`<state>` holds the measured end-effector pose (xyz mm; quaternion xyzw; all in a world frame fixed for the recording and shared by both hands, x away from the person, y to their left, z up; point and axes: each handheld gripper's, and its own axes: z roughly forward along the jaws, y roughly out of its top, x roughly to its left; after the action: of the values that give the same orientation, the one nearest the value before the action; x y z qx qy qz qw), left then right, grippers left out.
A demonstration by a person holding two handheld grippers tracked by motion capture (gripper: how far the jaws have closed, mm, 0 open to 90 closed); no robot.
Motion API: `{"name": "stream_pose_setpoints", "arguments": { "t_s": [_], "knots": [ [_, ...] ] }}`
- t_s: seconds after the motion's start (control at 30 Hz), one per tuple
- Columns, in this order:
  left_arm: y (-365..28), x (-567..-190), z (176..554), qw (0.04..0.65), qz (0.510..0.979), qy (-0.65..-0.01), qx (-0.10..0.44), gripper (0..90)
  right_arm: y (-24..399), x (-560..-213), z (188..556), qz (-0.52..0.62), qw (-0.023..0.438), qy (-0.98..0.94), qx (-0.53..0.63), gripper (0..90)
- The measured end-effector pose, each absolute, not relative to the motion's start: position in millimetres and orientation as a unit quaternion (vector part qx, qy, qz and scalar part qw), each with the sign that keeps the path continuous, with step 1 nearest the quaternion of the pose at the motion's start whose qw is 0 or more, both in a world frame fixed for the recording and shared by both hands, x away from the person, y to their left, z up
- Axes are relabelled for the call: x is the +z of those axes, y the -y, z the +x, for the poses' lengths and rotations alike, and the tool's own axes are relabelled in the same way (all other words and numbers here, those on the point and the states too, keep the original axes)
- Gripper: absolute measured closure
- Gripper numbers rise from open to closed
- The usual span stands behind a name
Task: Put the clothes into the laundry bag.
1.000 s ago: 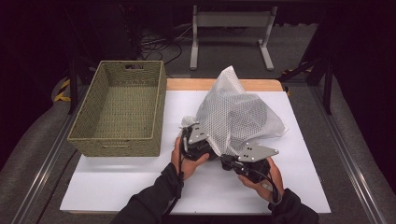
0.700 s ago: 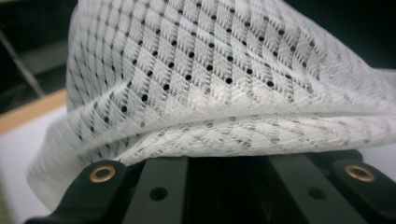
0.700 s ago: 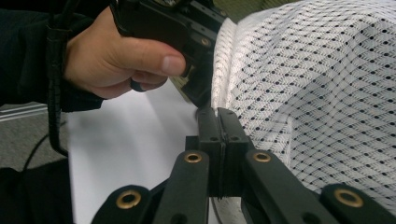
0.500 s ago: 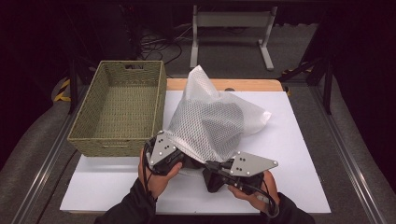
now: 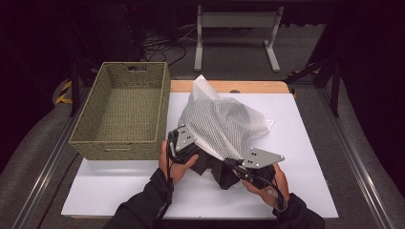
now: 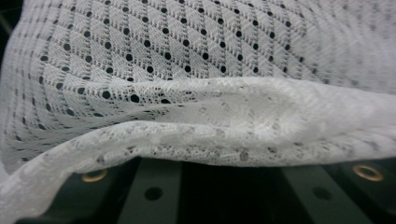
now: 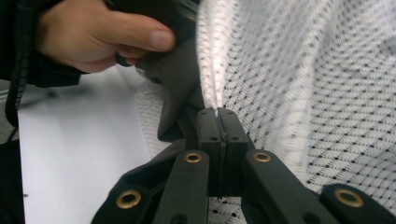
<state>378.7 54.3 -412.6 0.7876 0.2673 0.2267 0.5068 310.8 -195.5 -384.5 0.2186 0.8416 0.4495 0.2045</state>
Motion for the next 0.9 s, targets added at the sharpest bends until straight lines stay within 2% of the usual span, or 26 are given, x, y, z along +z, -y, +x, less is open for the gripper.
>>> {"name": "stream_pose_setpoints", "arguments": {
  "t_s": [0.07, 0.17, 0.23, 0.27, 0.37, 0.47, 0.63, 0.73, 0.8, 0.87, 0.9],
  "knots": [
    [-57.1, -409.5, 370.8, 0.499, 0.799, -0.254, 0.221, 67.7, 197.0, -384.7, 311.5, 0.221, 0.206, -0.841, 0.449, 89.9],
    [-65.4, -406.6, 353.3, 0.484, 0.821, -0.223, 0.207, 50.7, 198.3, -382.6, 311.9, 0.224, 0.205, -0.838, 0.453, 89.9],
    [-69.9, -406.2, 348.1, 0.474, 0.833, -0.213, 0.191, 36.0, 198.5, -382.0, 311.8, 0.224, 0.206, -0.837, 0.454, 89.9],
    [-75.0, -406.2, 342.7, 0.461, 0.843, -0.206, 0.187, 36.0, 198.7, -381.2, 311.6, 0.224, 0.206, -0.837, 0.454, 89.9],
    [-89.5, -409.2, 334.0, 0.449, 0.851, -0.216, 0.168, 18.8, 199.0, -377.2, 309.9, 0.222, 0.210, -0.834, 0.459, 89.8],
    [-94.8, -418.7, 332.4, 0.437, 0.858, -0.227, 0.145, 13.3, 198.8, -375.2, 308.8, 0.222, 0.210, -0.832, 0.462, 89.8],
    [-71.0, -444.0, 349.4, 0.372, 0.882, -0.243, 0.156, 10.6, 191.1, -380.1, 308.3, 0.207, 0.201, -0.846, 0.449, 89.4],
    [-55.1, -450.6, 362.2, 0.371, 0.878, -0.255, 0.163, 11.3, 186.6, -384.5, 307.9, 0.200, 0.201, -0.854, 0.437, 89.2],
    [-48.0, -451.1, 366.7, 0.374, 0.874, -0.259, 0.170, 20.0, 186.0, -387.2, 309.0, 0.200, 0.197, -0.857, 0.432, 89.1],
    [-43.1, -449.2, 369.8, 0.374, 0.874, -0.255, 0.176, 36.0, 186.5, -389.2, 310.9, 0.200, 0.195, -0.859, 0.429, 89.1],
    [-41.4, -447.5, 371.3, 0.377, 0.873, -0.253, 0.177, 48.0, 187.1, -389.9, 311.5, 0.202, 0.192, -0.860, 0.428, 89.1]
  ]
}}
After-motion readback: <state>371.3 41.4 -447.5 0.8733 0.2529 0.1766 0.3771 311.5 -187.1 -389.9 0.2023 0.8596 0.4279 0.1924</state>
